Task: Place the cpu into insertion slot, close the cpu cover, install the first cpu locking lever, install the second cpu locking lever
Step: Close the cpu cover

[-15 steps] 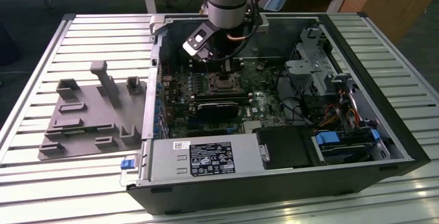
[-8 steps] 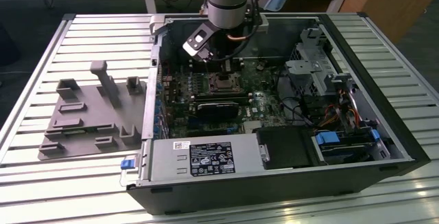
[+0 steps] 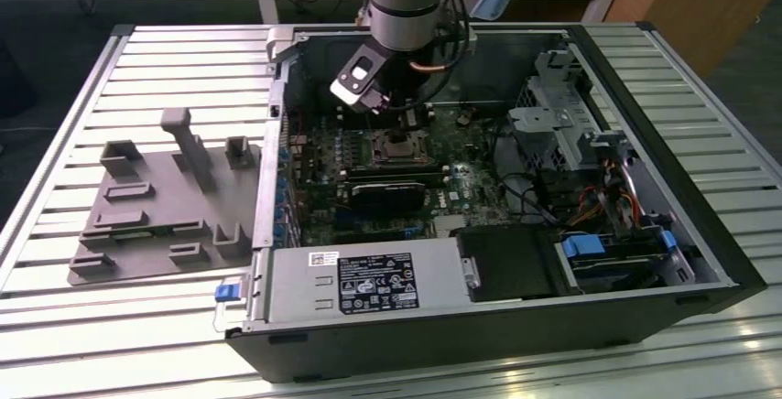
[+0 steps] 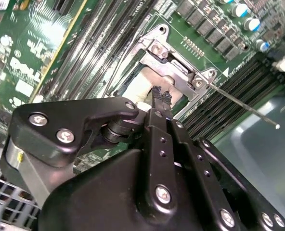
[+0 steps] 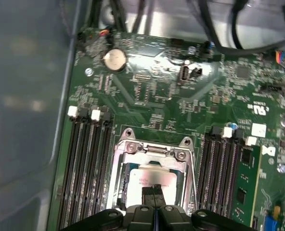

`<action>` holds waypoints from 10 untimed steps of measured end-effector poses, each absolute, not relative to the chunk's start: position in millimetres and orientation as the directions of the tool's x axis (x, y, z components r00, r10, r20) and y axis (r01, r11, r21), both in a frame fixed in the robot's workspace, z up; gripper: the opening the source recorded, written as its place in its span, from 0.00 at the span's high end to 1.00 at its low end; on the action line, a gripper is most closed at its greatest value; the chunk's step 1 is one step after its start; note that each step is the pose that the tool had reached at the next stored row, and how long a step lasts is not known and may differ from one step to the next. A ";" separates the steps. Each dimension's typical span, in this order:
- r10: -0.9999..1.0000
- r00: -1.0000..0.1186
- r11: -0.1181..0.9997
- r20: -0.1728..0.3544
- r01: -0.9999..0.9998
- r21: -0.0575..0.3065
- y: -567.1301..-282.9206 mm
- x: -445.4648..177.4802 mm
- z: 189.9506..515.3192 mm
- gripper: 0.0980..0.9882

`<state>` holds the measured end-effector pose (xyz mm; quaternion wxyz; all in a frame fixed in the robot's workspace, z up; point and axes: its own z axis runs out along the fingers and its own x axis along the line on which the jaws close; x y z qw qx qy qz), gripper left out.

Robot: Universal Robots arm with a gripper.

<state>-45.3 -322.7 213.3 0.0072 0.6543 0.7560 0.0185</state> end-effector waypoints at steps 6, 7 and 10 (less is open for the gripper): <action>0.968 -0.251 0.251 0.012 0.967 0.037 -322.7 -45.3 213.3 0.99; 0.963 -0.268 0.268 0.012 0.963 0.037 -322.7 -45.3 213.3 0.99; 0.947 -0.320 0.319 0.012 0.947 0.037 -322.7 -45.3 213.3 0.99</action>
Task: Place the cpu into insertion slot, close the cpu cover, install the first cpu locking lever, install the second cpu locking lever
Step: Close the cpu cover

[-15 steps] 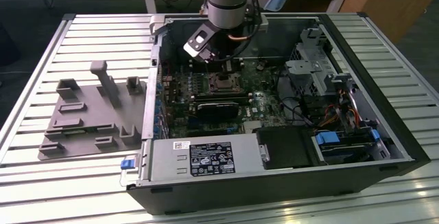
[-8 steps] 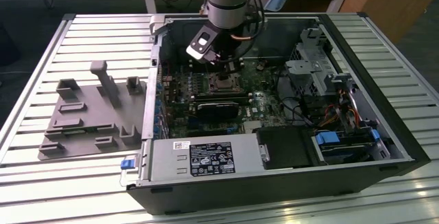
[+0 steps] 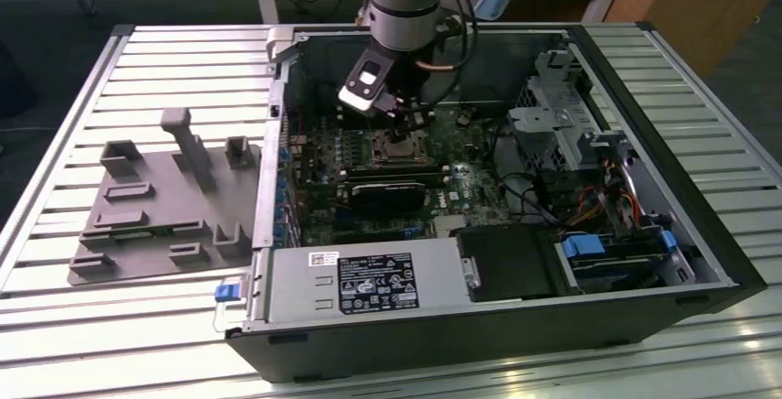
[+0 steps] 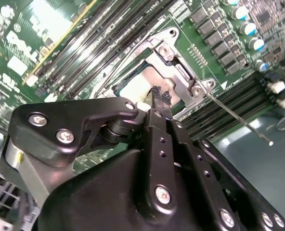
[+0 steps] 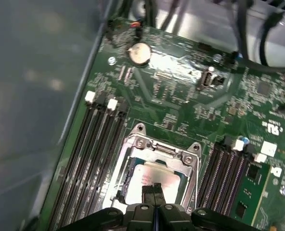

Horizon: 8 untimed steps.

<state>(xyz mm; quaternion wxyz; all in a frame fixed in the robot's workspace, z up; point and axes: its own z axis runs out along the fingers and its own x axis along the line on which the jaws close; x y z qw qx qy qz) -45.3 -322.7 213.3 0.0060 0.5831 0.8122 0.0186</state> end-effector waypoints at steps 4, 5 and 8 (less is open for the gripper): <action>0.922 -0.388 0.387 0.012 0.921 0.037 -322.7 -45.3 213.2 0.99; 0.914 -0.405 0.405 0.012 0.914 0.037 -322.7 -45.3 213.2 0.99; 0.891 -0.454 0.453 0.010 0.891 0.036 -322.8 -45.3 213.3 0.99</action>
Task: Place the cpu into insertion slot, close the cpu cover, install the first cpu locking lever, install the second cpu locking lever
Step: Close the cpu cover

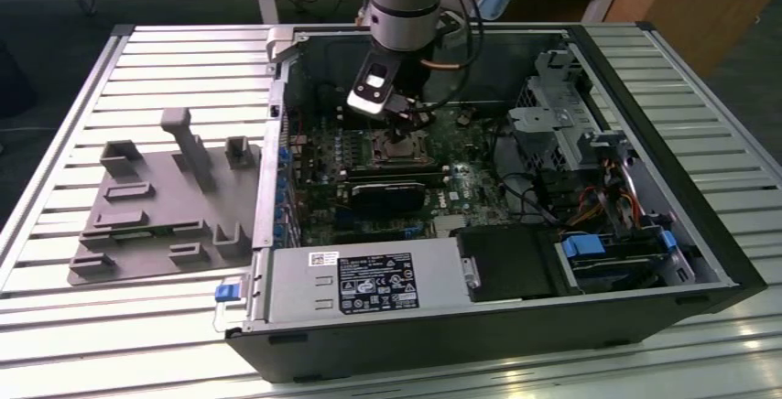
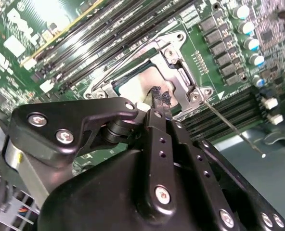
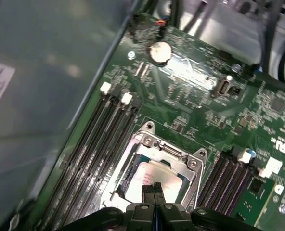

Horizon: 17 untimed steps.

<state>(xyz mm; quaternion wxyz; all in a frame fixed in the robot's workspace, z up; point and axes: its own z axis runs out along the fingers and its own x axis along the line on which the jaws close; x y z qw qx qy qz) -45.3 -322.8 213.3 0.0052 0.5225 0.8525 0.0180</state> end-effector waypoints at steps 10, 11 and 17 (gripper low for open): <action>0.794 -0.608 0.607 0.004 0.794 0.033 -322.7 -45.4 213.3 0.99; 0.783 -0.622 0.622 0.004 0.783 0.032 -322.7 -45.4 213.3 0.99; 0.711 -0.703 0.703 0.000 0.710 0.029 -322.7 -45.4 213.1 0.99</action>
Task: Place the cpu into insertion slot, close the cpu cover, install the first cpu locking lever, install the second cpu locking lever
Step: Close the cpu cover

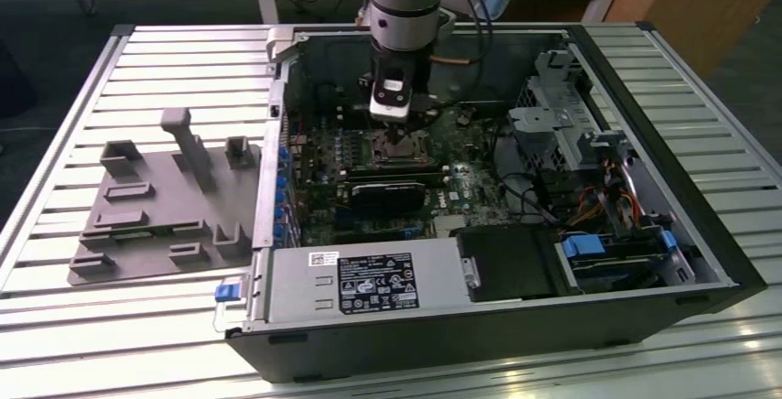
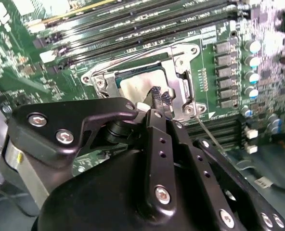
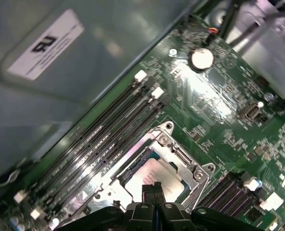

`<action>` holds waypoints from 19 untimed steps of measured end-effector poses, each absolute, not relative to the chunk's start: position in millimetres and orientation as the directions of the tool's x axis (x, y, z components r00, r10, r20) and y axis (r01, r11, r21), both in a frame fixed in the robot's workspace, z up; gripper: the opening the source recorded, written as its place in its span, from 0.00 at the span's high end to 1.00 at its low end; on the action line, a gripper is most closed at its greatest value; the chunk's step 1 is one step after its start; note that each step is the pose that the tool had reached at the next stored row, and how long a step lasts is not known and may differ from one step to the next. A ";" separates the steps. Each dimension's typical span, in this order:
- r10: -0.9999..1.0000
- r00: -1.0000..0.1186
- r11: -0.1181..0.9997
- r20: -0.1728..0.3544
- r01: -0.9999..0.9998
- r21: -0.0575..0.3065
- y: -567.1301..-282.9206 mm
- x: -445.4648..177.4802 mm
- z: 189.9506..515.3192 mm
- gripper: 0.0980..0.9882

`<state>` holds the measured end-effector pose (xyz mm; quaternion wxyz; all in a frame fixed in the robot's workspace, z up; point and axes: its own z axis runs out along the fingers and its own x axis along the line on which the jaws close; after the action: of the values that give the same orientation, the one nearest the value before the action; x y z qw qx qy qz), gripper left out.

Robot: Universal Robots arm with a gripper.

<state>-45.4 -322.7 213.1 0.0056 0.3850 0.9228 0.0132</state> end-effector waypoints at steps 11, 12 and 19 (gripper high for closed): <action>0.566 -0.824 0.824 -0.013 0.566 0.013 -322.7 -45.5 212.6 0.99; 0.551 -0.835 0.835 -0.014 0.551 0.011 -322.7 -45.5 212.6 0.99; 0.444 -0.896 0.896 -0.018 0.444 0.005 -322.7 -45.6 211.7 0.99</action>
<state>-45.6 -322.7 211.7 0.0093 0.2282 0.9736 0.0004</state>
